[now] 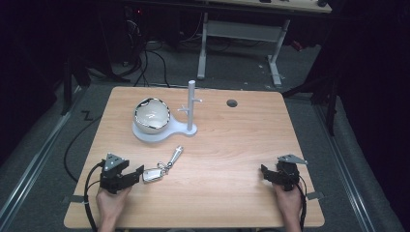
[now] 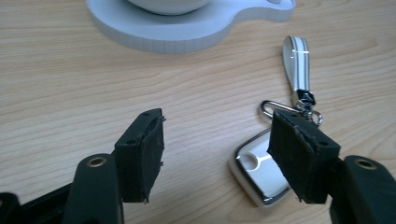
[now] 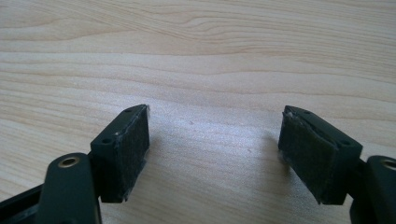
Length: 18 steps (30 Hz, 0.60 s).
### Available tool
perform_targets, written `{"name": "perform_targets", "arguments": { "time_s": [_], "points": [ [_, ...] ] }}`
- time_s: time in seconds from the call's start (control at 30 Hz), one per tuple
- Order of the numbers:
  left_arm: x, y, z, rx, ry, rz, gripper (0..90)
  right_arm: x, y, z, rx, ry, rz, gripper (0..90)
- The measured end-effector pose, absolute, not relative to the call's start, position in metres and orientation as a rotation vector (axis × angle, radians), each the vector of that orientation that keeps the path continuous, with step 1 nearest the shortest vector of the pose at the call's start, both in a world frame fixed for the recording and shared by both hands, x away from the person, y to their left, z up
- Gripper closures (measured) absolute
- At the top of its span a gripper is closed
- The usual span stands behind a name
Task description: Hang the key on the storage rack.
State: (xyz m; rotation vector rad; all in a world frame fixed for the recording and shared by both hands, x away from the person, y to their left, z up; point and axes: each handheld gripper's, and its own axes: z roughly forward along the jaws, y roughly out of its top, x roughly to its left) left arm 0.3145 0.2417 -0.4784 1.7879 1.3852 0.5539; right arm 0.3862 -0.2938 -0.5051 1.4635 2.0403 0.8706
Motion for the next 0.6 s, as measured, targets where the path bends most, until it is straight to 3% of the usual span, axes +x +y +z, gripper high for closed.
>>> {"name": "perform_targets", "arguments": {
  "time_s": [0.6],
  "points": [
    [0.33,0.195,-0.476,1.941,1.239,0.54,35.1,0.386,-0.294,-0.505,1.463,2.041,0.871,24.7]
  ]
}}
